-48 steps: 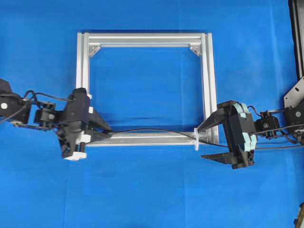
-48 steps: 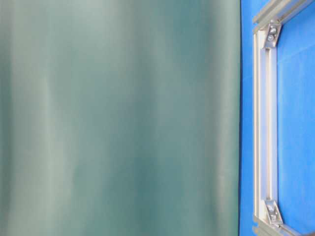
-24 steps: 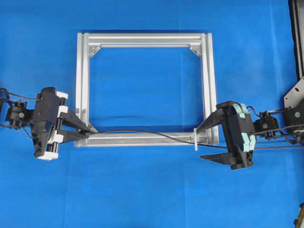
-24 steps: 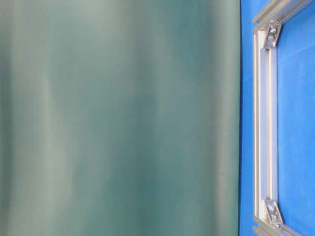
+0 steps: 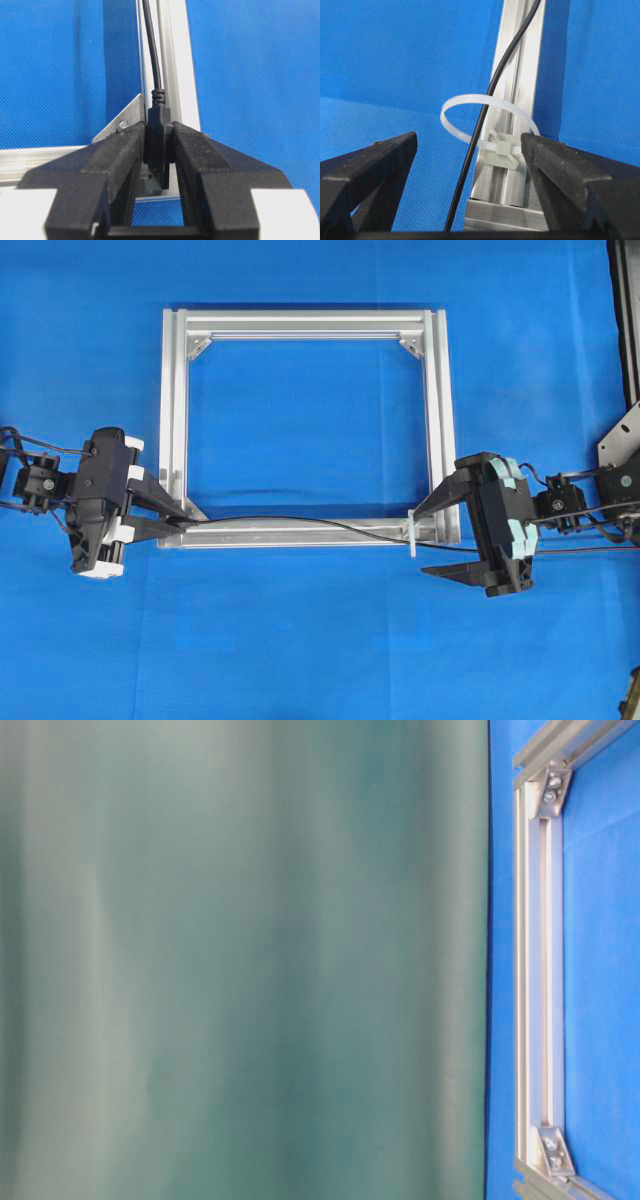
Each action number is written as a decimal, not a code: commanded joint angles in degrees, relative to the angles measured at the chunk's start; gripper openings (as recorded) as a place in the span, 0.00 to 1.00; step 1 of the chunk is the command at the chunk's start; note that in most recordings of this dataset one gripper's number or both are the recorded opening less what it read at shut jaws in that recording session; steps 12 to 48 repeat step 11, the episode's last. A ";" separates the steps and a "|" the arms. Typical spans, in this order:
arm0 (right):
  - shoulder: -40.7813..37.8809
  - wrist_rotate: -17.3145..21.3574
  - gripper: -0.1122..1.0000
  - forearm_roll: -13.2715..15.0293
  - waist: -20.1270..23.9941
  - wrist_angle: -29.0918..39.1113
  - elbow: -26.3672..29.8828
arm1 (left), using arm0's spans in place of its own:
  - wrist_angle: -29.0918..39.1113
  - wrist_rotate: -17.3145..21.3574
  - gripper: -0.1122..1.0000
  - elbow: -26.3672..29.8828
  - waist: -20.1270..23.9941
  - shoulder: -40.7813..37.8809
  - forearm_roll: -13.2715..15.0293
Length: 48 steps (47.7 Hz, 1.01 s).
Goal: Insert the wire through the string loop located on the right side.
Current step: 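Pull the plug leftward with the left gripper, drawing cable through the loop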
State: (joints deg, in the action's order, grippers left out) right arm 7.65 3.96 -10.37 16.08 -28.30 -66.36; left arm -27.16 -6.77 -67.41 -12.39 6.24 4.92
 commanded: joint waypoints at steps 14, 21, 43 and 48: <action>0.97 -0.09 0.86 -0.18 -0.26 0.09 1.05 | 0.09 -1.49 0.78 0.44 -0.35 0.79 -0.09; 0.97 -0.09 0.86 -0.18 -0.26 0.09 1.05 | 0.09 -1.49 0.78 0.44 -0.35 0.79 -0.09; 0.97 -0.09 0.86 -0.18 -0.26 0.09 1.05 | 0.09 -1.49 0.78 0.44 -0.35 0.79 -0.09; 0.97 -0.09 0.86 -0.18 -0.26 0.09 1.05 | 0.09 -1.49 0.78 0.44 -0.35 0.79 -0.09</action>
